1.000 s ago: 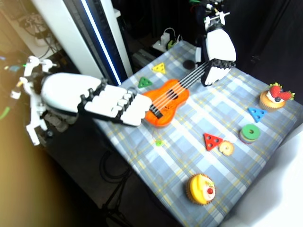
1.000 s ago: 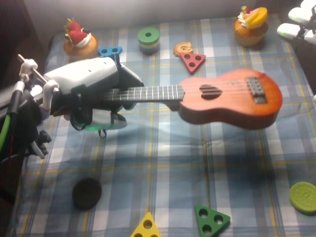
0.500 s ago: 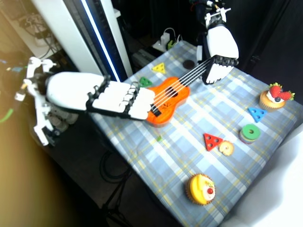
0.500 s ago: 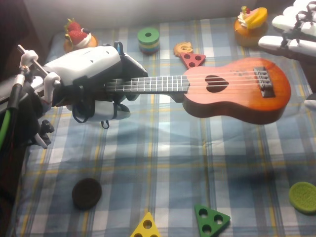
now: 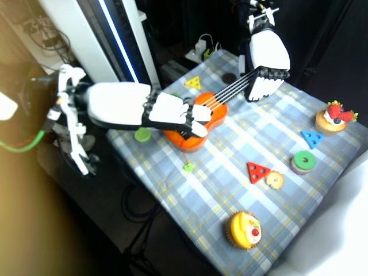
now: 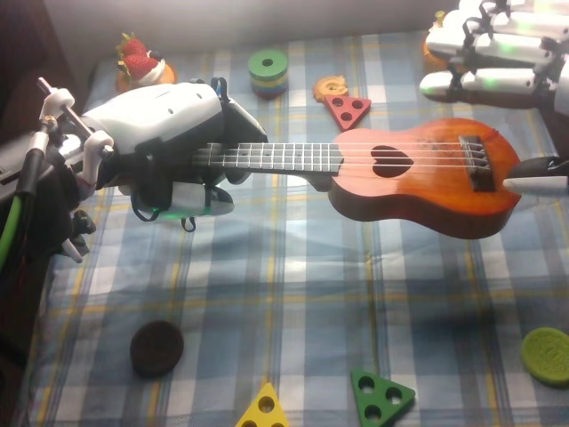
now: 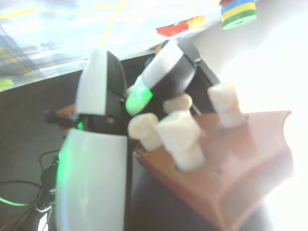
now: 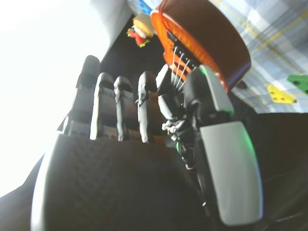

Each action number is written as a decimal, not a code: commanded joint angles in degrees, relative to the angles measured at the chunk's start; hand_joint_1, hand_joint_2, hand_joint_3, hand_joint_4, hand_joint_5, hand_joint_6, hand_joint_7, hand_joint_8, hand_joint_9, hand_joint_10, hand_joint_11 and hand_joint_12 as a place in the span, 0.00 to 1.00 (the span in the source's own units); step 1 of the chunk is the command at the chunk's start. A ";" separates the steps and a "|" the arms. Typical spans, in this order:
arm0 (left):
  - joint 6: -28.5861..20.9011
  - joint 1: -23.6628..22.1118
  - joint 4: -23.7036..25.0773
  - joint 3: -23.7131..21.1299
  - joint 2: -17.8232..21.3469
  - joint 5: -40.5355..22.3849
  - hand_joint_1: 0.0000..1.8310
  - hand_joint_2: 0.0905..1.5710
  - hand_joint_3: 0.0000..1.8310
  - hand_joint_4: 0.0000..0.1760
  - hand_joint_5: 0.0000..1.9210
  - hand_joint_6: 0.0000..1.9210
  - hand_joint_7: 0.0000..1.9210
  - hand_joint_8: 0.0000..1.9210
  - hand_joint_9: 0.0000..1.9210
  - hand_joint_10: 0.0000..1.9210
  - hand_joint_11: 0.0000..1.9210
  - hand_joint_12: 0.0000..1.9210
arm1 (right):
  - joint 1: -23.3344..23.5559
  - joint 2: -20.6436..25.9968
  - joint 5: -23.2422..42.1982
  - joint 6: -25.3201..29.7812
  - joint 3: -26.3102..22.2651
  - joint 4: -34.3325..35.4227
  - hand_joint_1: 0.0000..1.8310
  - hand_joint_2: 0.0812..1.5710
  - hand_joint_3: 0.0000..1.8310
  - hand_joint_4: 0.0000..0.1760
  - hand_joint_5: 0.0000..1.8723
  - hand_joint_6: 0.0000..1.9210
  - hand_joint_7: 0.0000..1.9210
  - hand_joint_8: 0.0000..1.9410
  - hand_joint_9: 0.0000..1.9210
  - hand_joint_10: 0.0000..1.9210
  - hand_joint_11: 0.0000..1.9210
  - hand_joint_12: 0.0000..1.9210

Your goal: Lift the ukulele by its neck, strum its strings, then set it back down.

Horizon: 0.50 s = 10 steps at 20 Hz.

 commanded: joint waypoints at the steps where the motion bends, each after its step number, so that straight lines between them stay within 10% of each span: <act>1: -0.26 -0.92 0.30 0.11 -0.07 -6.08 0.81 0.73 0.00 0.00 0.46 1.00 0.60 1.00 0.72 1.00 0.76 1.00 | 1.21 0.03 3.73 1.00 0.17 -0.19 0.21 0.74 0.00 0.00 0.10 0.00 0.00 0.00 0.00 0.00 0.01 0.01; 4: -0.26 -1.10 0.52 0.24 -0.14 -5.71 0.81 0.72 0.00 0.00 0.46 1.00 0.61 1.00 0.73 1.00 0.78 1.00 | 2.84 -0.35 1.86 2.74 0.17 -3.62 0.25 0.75 0.03 0.00 0.09 0.00 0.00 0.00 0.00 0.00 0.00 0.34; 7: -0.10 -1.33 0.54 0.43 -0.33 -5.42 0.79 0.71 0.00 0.00 0.45 1.00 0.61 1.00 0.73 1.00 0.78 1.00 | 3.66 -0.84 0.79 8.27 0.71 -8.35 0.37 0.79 0.03 0.33 0.14 0.00 0.05 0.00 0.01 0.00 0.00 0.10; 8: -0.10 -1.38 0.54 0.44 -0.33 -5.42 0.79 0.72 0.00 0.00 0.45 1.00 0.60 1.00 0.73 1.00 0.78 1.00 | 3.66 -0.88 0.79 9.30 0.84 -8.84 0.39 0.79 0.06 0.00 0.14 0.01 0.09 0.00 0.06 0.05 0.00 0.46; 10: -0.10 -1.45 0.52 0.48 -0.34 -5.41 0.79 0.73 0.00 0.00 0.46 1.00 0.60 1.00 0.73 1.00 0.78 1.00 | 3.66 -0.88 0.80 10.23 0.87 -9.36 0.37 0.80 0.08 0.00 0.09 0.00 0.04 0.00 0.01 0.05 0.00 0.58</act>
